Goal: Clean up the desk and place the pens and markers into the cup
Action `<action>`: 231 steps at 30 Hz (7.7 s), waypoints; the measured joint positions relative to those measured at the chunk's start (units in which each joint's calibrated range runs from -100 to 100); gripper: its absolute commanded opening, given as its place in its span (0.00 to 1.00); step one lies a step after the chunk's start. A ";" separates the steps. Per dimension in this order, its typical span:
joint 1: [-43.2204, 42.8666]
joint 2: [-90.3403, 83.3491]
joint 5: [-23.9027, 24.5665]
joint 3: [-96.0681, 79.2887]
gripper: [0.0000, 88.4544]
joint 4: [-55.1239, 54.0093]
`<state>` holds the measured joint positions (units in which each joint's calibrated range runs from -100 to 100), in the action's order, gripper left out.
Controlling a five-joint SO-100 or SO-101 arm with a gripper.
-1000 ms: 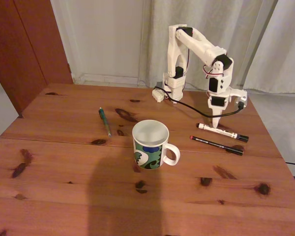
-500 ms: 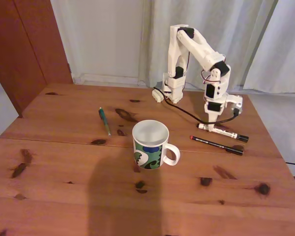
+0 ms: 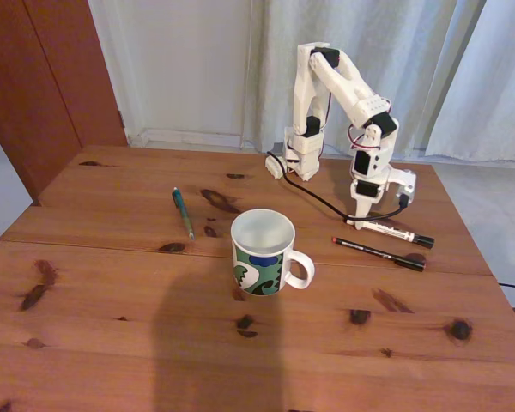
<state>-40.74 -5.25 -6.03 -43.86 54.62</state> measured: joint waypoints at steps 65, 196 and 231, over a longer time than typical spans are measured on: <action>26.99 -20.17 0.20 0.17 0.01 -15.18; 39.46 -24.75 12.50 -13.50 0.01 -33.43; 15.62 -11.02 12.50 19.96 0.01 16.34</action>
<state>-25.12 -16.27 6.47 -23.91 70.97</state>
